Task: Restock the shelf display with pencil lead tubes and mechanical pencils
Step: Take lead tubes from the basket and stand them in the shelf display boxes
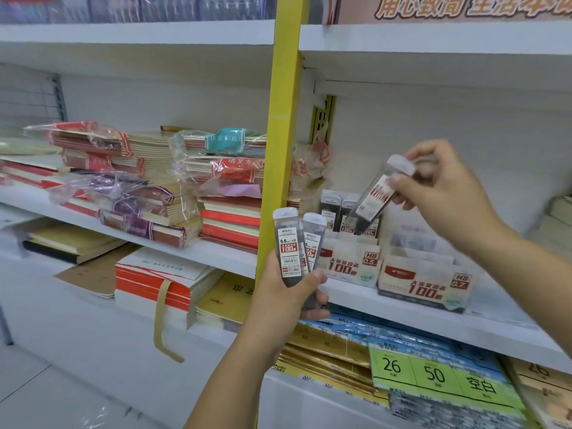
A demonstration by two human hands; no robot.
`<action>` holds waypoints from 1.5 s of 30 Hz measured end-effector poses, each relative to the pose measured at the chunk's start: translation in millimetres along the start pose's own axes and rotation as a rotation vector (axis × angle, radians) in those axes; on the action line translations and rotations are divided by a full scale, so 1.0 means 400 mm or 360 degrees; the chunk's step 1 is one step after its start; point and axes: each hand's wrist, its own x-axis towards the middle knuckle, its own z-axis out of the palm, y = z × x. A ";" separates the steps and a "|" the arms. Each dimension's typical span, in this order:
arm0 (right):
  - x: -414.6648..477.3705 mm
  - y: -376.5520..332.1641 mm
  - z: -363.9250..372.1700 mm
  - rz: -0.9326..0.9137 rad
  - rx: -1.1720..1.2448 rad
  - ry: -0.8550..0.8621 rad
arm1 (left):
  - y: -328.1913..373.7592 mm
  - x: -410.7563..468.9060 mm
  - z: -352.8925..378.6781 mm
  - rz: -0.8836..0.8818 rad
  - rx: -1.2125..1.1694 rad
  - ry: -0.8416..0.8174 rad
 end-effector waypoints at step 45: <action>0.069 0.030 0.142 -0.0180 -0.0566 -0.0305 | -0.010 -0.002 -0.053 0.0068 0.0252 0.0023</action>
